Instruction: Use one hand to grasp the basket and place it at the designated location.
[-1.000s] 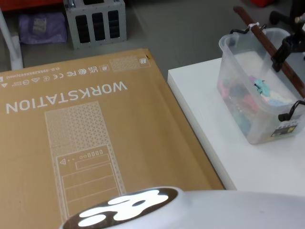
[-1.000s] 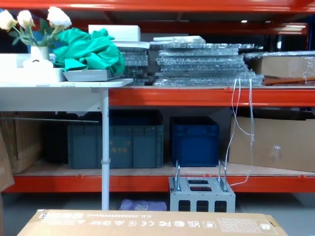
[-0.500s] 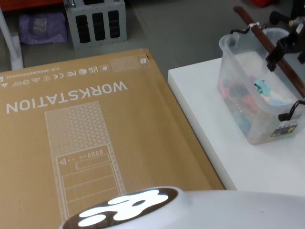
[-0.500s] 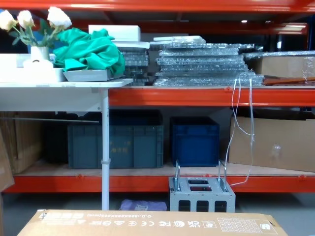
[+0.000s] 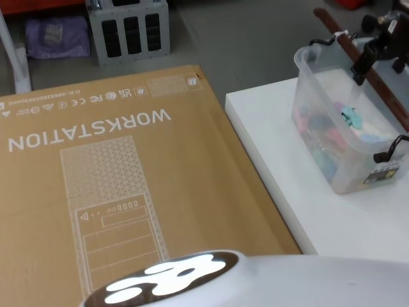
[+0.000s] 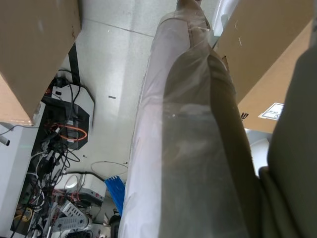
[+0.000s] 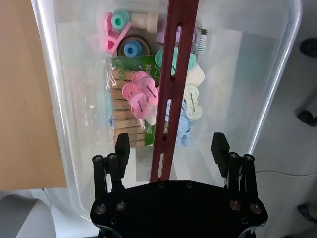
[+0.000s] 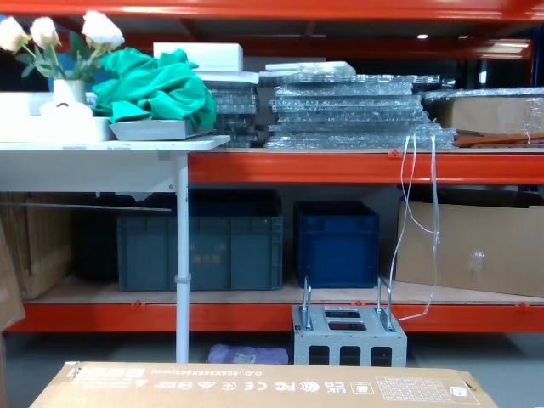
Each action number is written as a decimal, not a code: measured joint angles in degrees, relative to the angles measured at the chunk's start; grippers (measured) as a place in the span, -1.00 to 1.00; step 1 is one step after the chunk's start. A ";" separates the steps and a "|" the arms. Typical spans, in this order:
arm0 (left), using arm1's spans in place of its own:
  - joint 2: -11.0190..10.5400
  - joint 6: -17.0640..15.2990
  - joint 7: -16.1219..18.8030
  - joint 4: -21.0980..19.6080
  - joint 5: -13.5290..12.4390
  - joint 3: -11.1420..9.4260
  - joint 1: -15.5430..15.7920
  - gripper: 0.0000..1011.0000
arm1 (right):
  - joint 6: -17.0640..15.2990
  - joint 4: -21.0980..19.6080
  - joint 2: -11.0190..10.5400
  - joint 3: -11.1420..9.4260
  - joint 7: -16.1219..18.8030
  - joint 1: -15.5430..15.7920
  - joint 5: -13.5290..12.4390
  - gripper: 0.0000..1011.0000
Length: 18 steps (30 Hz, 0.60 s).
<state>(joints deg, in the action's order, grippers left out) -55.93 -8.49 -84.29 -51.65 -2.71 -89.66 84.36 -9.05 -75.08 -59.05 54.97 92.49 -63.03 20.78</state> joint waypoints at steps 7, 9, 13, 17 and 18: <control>0.00 0.00 0.00 0.01 0.00 0.00 0.00 -1.00 | 1.89 2.68 0.71 0.80 -0.13 0.54 -2.43 0.98; 0.00 0.00 0.00 -0.01 0.01 0.00 0.00 -1.00 | 2.30 3.22 0.79 1.12 -0.21 0.76 -3.06 0.98; 0.00 0.00 0.00 0.00 0.00 0.00 0.00 -1.00 | 2.83 3.89 0.88 1.69 -0.51 1.11 -3.69 0.98; 0.00 0.00 0.00 0.00 0.00 0.00 0.00 -1.00 | 3.24 4.42 0.92 2.29 -0.86 1.29 -4.32 0.98; 0.00 0.00 0.00 0.00 0.00 0.00 0.00 -1.00 | 3.29 4.49 0.92 2.37 -0.91 1.29 -4.42 0.98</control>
<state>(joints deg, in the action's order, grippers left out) -55.93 -8.49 -84.30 -51.65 -2.70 -89.66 84.36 -5.76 -70.59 -58.12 57.34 91.58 -61.73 16.36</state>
